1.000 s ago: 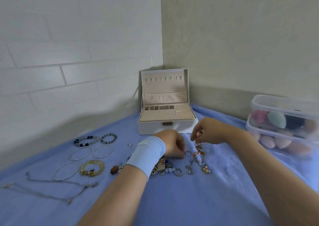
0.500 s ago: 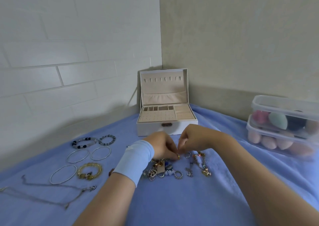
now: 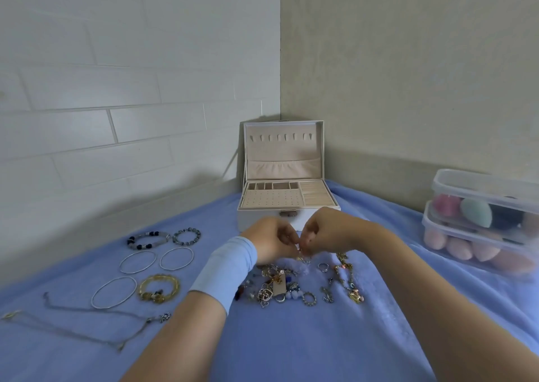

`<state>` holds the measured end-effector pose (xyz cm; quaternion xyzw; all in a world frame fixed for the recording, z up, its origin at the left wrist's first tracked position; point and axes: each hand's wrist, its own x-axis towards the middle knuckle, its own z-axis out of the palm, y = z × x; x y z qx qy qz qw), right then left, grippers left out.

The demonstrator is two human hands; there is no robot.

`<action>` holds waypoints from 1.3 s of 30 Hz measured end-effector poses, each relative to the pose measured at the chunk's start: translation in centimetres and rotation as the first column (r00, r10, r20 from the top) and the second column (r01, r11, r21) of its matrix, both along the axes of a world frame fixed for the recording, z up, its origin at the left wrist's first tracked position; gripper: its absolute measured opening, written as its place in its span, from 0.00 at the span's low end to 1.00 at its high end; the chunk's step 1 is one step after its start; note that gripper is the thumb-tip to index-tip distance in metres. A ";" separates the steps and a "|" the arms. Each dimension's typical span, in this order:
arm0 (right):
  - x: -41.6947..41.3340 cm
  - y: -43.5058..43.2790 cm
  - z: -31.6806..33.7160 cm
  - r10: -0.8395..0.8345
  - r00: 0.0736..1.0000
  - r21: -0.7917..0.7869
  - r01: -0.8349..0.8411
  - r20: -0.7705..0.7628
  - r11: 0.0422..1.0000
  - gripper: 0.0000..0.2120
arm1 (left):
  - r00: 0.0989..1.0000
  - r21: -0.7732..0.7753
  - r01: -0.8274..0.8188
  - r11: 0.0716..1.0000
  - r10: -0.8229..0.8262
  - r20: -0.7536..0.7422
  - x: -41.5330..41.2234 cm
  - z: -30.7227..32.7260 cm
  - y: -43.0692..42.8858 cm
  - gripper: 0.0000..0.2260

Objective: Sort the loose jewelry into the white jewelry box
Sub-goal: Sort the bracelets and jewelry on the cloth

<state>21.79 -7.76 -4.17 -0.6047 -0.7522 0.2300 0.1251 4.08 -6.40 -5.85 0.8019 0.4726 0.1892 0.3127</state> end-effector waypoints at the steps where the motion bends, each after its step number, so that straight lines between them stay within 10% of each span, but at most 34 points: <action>1: -0.2 0.2 0.3 0.000 0.998 0.029 0.001 -0.055 1.000 0.04 | 0.999 0.011 0.004 1.000 -0.004 0.049 -0.6 0.3 0.3 0.06; 10: -6.5 3.2 1.6 0.022 0.958 0.225 0.044 -0.286 0.973 0.01 | 0.842 -0.081 -0.191 0.978 0.206 0.498 -7.0 1.9 2.3 0.06; 17: -10.6 5.7 -0.4 -0.030 0.991 0.255 0.064 -0.132 0.965 0.05 | 0.918 0.028 -0.203 0.979 0.200 -0.343 -10.5 -0.7 4.2 0.06; 22: -12.8 6.6 -1.1 -0.001 0.999 0.239 0.011 -0.040 0.971 0.05 | 0.966 -0.182 -0.039 0.982 -0.010 -0.259 -11.3 1.3 3.3 0.06; 28: -13.3 7.3 -2.4 0.003 1.000 0.218 -0.006 0.014 0.976 0.06 | 0.972 -0.023 -0.209 0.978 0.205 -0.117 -13.0 1.0 4.3 0.05; 39: -11.5 5.5 -0.9 0.111 0.987 -0.064 -0.104 0.118 0.992 0.07 | 0.917 -0.080 -0.133 0.988 0.093 -0.388 -11.0 0.8 3.6 0.05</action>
